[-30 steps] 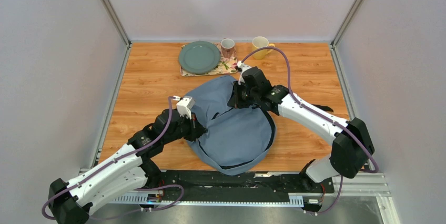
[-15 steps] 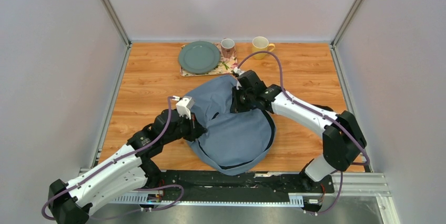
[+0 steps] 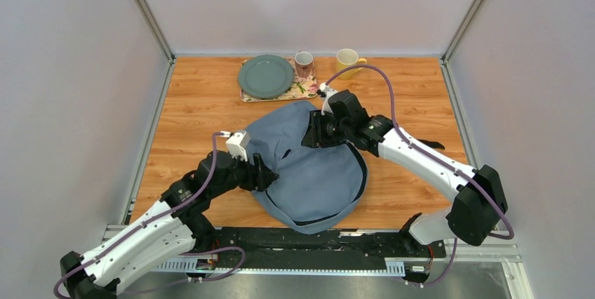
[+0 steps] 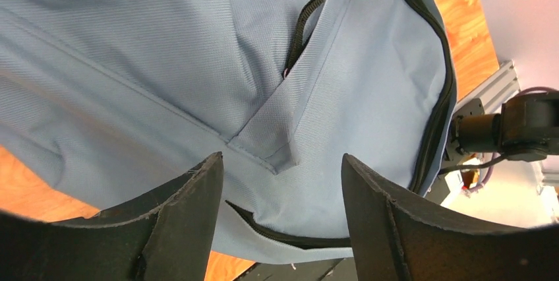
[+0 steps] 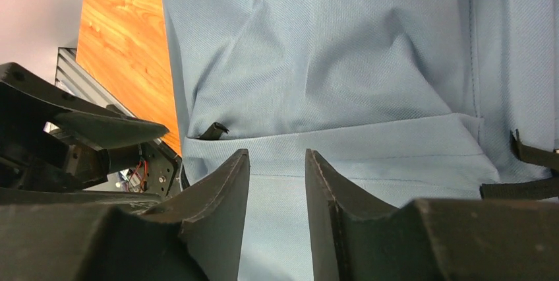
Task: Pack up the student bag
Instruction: Zip the student bag at the center of the board.
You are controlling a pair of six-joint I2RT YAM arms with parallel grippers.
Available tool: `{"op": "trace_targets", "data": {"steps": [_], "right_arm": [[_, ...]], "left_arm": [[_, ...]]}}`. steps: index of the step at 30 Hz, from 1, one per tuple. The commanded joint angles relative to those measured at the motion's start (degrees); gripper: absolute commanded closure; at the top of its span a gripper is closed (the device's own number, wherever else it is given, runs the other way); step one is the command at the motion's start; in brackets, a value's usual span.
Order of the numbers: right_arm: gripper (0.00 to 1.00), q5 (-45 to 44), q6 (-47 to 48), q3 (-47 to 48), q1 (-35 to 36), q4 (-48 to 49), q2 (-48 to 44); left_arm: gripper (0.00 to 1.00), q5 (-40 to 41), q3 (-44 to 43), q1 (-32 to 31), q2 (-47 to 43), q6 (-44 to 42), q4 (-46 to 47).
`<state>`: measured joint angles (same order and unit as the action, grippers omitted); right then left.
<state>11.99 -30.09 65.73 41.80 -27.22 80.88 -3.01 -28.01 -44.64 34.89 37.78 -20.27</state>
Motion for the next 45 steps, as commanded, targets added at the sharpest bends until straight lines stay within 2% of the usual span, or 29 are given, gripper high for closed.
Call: {"op": "trace_targets", "data": {"steps": [1,2,4,9,13,21,31,33,37,45], "right_arm": [[0.57,1.81,-2.25,-2.09,-0.05,2.52,-2.66],[0.53,2.07,-2.61,-2.54,-0.05,3.31,-3.27],[0.51,2.69,-3.48,-3.59,-0.05,4.28,-3.89],[0.50,4.27,-4.72,-3.95,-0.05,4.81,-4.42],[0.50,4.10,-4.98,-4.74,-0.05,4.72,-5.47],[0.50,4.89,-5.25,-5.09,-0.05,4.63,-6.44],[0.50,7.17,-6.65,-4.92,-0.05,6.65,-6.26],[0.50,8.14,-7.09,-5.18,-0.05,7.71,-6.09],[0.48,8.93,-7.53,-5.62,0.64,9.29,-5.04],[0.48,6.38,-7.53,-4.65,3.99,10.70,-0.64]], "left_arm": [[0.26,8.50,0.15,-0.09,-5.70,4.91,-5.29],[0.26,10.54,0.15,-0.18,-7.28,6.24,-6.87],[0.25,14.50,0.32,-0.09,-8.44,10.44,-10.92],[0.24,16.27,1.90,-0.09,-9.06,15.03,-10.94],[0.23,16.63,3.75,-0.18,-7.65,16.01,-7.33],[0.22,19.18,4.28,-0.09,-3.26,17.68,-7.33],[0.21,18.21,6.30,-0.09,-1.32,16.98,-2.32],[0.32,17.77,7.17,-0.09,-0.88,17.06,-0.30],[0.39,17.51,8.85,-0.09,-0.79,17.85,1.90],[0.41,17.33,10.26,-0.09,-1.23,18.03,3.75]]}}
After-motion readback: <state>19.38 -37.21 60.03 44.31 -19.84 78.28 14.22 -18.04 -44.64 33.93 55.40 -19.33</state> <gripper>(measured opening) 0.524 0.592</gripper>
